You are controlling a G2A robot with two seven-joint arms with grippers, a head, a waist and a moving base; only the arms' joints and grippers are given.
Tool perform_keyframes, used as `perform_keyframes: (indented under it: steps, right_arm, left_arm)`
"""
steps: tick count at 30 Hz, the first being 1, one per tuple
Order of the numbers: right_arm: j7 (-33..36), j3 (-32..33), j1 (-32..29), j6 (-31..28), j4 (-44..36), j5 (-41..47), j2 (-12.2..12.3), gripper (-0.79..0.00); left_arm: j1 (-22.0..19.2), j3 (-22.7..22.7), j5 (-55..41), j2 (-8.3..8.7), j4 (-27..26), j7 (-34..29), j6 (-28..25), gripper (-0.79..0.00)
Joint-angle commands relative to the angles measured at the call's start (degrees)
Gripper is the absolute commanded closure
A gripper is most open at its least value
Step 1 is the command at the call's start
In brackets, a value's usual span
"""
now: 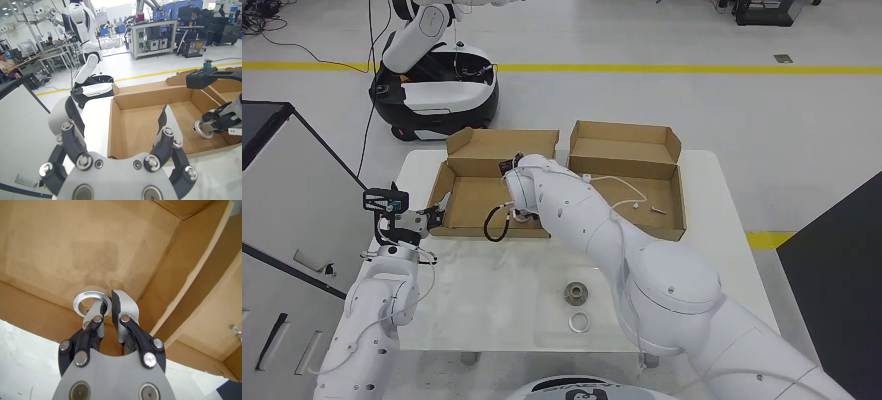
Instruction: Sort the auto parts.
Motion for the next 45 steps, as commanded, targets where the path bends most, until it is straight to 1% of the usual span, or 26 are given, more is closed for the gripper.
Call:
perform_keyframes:
  steps: [1,10,15,16,17,19,20,21,22,23,44,45]
  right_arm:
    - [0.1,0.0,-0.1,0.1,-0.1,-0.1,0.0,0.0]
    - [0.1,0.0,-0.1,0.1,-0.1,-0.1,0.0,-0.003]
    - [0.1,0.0,-0.1,0.1,-0.1,-0.1,0.0,-0.062]
    - [0.1,0.0,-0.1,0.1,-0.1,-0.1,0.0,-0.095]
    - [0.6,0.0,-0.5,0.3,0.1,-0.3,0.0,-0.157]
    - [0.6,0.0,-0.5,0.3,0.1,-0.3,0.0,-0.231]
    - [0.9,0.0,-0.6,0.5,0.0,-0.6,0.0,-0.336]
    - [0.9,0.0,-0.6,0.5,0.0,-0.6,0.0,-0.499]
    - [0.9,0.0,-0.6,0.5,0.0,-0.6,0.0,-0.733]
    - [1.2,0.0,-0.6,0.7,-0.1,-0.7,0.0,-0.785]
    - [1.4,0.0,-0.6,0.7,-0.3,-0.8,-0.1,-0.785]
    - [0.7,0.1,-0.4,0.5,-0.5,-0.7,0.0,-0.785]
  left_arm:
    - [0.0,0.0,0.0,0.0,0.0,0.0,0.0,-0.785]
    - [0.0,0.0,0.0,0.0,0.0,0.0,0.0,-0.785]
    - [0.0,0.0,0.0,0.0,0.0,0.0,0.0,-0.785]
    - [0.0,0.0,0.0,0.0,0.0,0.0,0.0,-0.785]
    - [0.0,0.0,0.0,0.0,0.0,0.0,0.0,-0.785]
    - [0.0,0.0,0.0,0.0,0.0,0.0,0.0,-0.785]
    - [0.0,0.0,0.0,0.0,0.0,0.0,0.0,-0.785]
    - [0.0,0.0,0.0,0.0,0.0,0.0,0.0,-0.785]
    - [0.0,0.0,0.0,0.0,0.0,0.0,0.0,-0.785]
    - [0.0,0.0,0.0,0.0,0.0,0.0,0.0,-0.785]
    - [0.0,0.0,0.0,0.0,0.0,0.0,0.0,-0.785]
    - [0.0,0.0,0.0,0.0,0.0,0.0,0.0,-0.785]
